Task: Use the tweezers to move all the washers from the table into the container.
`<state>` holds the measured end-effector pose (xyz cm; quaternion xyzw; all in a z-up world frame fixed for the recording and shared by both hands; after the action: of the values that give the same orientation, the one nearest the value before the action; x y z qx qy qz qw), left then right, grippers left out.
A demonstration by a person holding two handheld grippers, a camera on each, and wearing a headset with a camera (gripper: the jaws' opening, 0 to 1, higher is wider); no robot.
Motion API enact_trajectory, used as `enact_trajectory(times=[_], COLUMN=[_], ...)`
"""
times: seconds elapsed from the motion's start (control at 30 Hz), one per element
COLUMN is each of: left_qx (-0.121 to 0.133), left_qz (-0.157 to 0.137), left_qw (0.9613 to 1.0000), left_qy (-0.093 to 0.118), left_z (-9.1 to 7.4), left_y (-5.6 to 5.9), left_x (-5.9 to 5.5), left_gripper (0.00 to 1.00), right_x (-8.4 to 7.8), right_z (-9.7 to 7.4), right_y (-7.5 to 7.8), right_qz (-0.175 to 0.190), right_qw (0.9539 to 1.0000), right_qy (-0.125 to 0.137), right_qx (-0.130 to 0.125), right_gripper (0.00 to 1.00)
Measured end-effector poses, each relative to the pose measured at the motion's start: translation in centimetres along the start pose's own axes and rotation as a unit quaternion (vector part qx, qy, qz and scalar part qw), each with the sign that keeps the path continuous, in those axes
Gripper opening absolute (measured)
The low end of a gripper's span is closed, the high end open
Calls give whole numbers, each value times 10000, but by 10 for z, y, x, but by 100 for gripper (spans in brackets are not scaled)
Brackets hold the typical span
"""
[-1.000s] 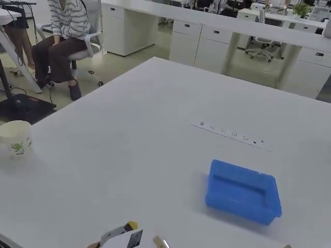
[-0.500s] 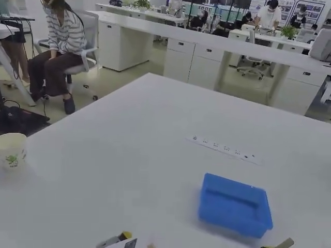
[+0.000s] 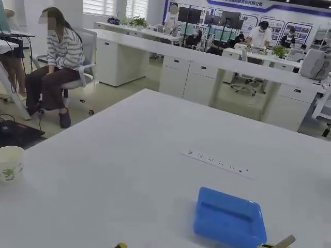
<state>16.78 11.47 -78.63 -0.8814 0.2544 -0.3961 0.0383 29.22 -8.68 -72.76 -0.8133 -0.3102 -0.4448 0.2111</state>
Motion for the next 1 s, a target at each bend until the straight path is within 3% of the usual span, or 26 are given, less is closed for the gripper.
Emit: enact_trajectory(times=[0.4,0.77,1.0], left_qx=[-13,-98,-80], left_qz=[31,42,47], left_qw=[10000,9999,9999], left_qy=[-41,-51,-98], left_z=[0,1,2], left_y=[1,3,3], left_x=[0,-1,-2], left_gripper=[76,77,77], right_x=[19,38,44], right_z=[3,15,23], right_y=[1,11,22], right_qz=[-61,-60,4], right_qw=[9998,9995,9992], right_qy=[193,324,373], right_qx=[3,-23,-165], right_gripper=[1,1,1])
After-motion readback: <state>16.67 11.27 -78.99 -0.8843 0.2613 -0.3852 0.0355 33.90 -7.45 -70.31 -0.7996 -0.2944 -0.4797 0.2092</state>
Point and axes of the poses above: the centre of the closed fingertips' face, and the gripper's own axes: z roughly forward along the fingers, y roughly to its right, x roughly out of its top, the point moved 5 cm from there along -z, roughly backward along the fingers, and after that the axes turned 3 degrees about z, right-handed, at the moved point
